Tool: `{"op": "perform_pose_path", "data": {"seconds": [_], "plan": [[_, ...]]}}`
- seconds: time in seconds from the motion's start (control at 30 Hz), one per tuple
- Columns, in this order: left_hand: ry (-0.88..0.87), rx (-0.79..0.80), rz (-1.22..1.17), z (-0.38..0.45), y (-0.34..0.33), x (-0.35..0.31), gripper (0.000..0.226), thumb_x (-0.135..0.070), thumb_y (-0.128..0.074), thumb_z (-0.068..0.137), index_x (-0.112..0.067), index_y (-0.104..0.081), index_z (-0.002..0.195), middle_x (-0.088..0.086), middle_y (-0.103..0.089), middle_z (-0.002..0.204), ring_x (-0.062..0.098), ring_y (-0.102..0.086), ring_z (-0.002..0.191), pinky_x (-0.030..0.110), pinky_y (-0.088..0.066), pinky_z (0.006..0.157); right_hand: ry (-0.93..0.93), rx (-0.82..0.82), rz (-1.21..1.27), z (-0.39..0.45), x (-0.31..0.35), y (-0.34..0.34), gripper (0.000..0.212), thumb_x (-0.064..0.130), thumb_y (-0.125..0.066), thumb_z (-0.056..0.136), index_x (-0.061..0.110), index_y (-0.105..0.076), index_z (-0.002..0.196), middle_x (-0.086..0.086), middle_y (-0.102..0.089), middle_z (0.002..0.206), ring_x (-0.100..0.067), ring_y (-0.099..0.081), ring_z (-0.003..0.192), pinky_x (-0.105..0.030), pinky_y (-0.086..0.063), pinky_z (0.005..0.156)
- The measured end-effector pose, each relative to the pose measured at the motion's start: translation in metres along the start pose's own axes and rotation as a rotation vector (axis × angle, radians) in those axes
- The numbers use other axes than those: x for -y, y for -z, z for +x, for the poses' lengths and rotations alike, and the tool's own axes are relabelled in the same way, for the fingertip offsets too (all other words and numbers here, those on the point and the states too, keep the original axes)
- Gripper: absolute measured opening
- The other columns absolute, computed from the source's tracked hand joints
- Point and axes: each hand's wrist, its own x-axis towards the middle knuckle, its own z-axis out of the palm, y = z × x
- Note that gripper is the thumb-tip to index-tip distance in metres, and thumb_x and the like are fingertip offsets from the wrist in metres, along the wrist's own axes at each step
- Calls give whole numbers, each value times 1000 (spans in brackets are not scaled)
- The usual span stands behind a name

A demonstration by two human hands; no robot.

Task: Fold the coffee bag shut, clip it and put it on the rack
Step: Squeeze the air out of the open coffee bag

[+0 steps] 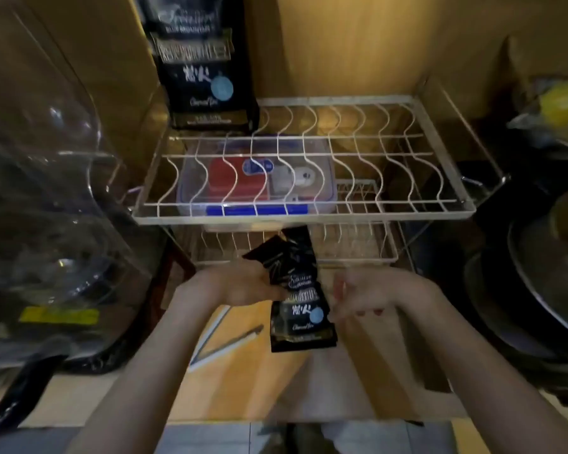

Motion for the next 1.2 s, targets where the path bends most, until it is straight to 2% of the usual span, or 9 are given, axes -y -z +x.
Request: {"op": "perform_pose_path", "data": {"seconds": [0.1,0.2,0.33,0.5,0.63,0.77,0.93,1.03,1.2], "plan": [[78,50,-9,17,-21,6,44,-46,-49,87,-12,-54,114,-1,-50,103,19,-49,102,23,-35,65,-3,-43,90,22,-16,-18,20,29,-68,78,23,-52,88,9,-53,78,-8,-49,69,-12,-38,46],[176,68,-131,36,-50,21,59,-54,-55,80,-2,-57,106,12,-61,109,24,-54,101,25,-36,64,32,-130,256,46,-37,-44,49,34,-70,75,13,-51,115,3,-52,105,-13,-49,96,-22,-40,68],[203,-26,-309,56,-82,39,70,-52,-69,69,-7,-47,118,6,-54,113,21,-49,101,27,-40,71,100,-227,457,75,-62,-73,65,36,-78,66,17,-47,120,-2,-55,122,-18,-53,111,-33,-45,93],[145,-179,-686,71,-108,48,96,-53,-77,39,-14,-47,122,2,-62,116,17,-59,101,37,-49,88,124,-265,822,87,-75,-96,60,18,-80,66,23,-45,114,9,-58,108,-5,-57,99,-11,-49,75],[73,-195,-888,75,-118,52,88,-40,-82,40,-13,-51,118,0,-66,110,12,-64,96,28,-53,81,156,-262,976,93,-81,-106,69,14,-81,63,21,-46,121,1,-58,119,-10,-57,107,-22,-50,86],[94,-270,-861,77,-124,57,96,-43,-84,37,-11,-49,121,2,-64,113,16,-60,102,34,-52,85,209,-195,986,93,-78,-104,72,5,-76,68,32,-38,123,19,-54,111,-2,-54,105,-9,-49,76],[46,-392,-789,73,-134,55,79,-18,-88,50,-9,-49,118,-1,-61,108,8,-56,99,12,-48,72,226,-250,957,92,-70,-102,78,-3,-80,58,29,-41,116,15,-57,104,2,-56,94,-5,-49,67],[-23,-494,-735,70,-141,52,79,-13,-89,46,-7,-49,113,2,-61,106,9,-57,98,11,-47,72,237,-377,908,90,-70,-108,78,-5,-83,50,27,-43,110,17,-56,102,-10,-58,100,-18,-53,78],[-102,-597,-627,72,-146,50,73,-34,-81,44,-13,-53,108,7,-63,110,20,-58,104,40,-51,84,293,-561,835,87,-69,-117,86,7,-85,51,48,-38,111,26,-54,106,2,-52,108,-21,-47,92]]}}
